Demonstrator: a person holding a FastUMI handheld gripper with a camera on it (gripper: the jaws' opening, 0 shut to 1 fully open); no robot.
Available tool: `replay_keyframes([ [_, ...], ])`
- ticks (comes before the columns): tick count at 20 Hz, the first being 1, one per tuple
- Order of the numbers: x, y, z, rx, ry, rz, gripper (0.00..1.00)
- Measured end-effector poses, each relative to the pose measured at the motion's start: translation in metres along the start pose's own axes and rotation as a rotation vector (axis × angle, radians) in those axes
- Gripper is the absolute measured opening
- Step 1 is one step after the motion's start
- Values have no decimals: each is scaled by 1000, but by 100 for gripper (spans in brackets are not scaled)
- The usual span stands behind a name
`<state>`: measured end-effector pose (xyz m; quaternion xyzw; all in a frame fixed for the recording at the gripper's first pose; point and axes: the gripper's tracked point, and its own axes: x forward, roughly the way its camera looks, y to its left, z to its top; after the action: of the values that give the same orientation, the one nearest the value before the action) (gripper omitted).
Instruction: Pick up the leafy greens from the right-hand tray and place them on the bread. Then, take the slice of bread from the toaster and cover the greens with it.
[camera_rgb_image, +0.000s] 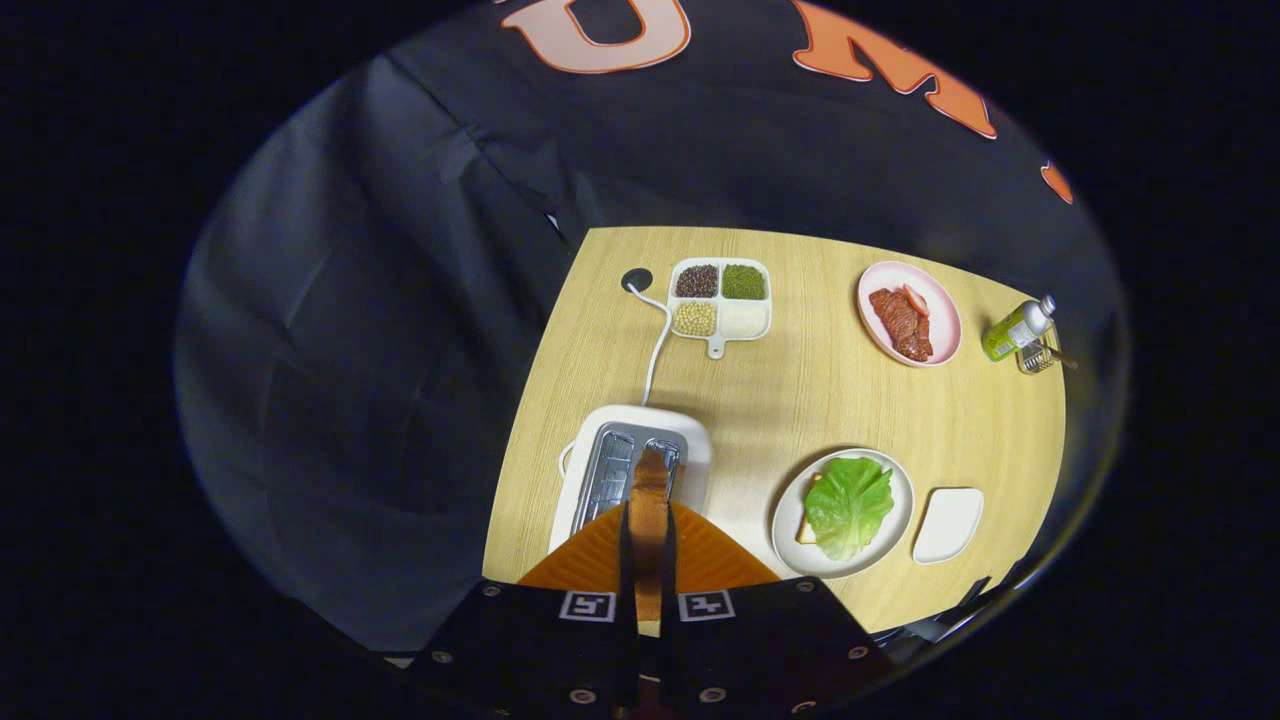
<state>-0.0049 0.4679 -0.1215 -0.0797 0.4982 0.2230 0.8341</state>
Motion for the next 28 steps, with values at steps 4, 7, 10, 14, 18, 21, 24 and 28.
replay_keyframes([
  [4,-22,-30,-4,-9,-38,2,8],
  [7,-26,-60,-15,6,-47,1,9],
  [10,-25,-89,-28,34,-39,16,8],
  [14,-14,-128,-44,41,-12,17,9],
  [18,7,-153,-55,68,12,72,9],
  [21,27,-165,-67,80,42,120,8],
  [24,50,-182,-77,91,68,145,9],
  [28,74,-193,-79,127,72,206,9],
])
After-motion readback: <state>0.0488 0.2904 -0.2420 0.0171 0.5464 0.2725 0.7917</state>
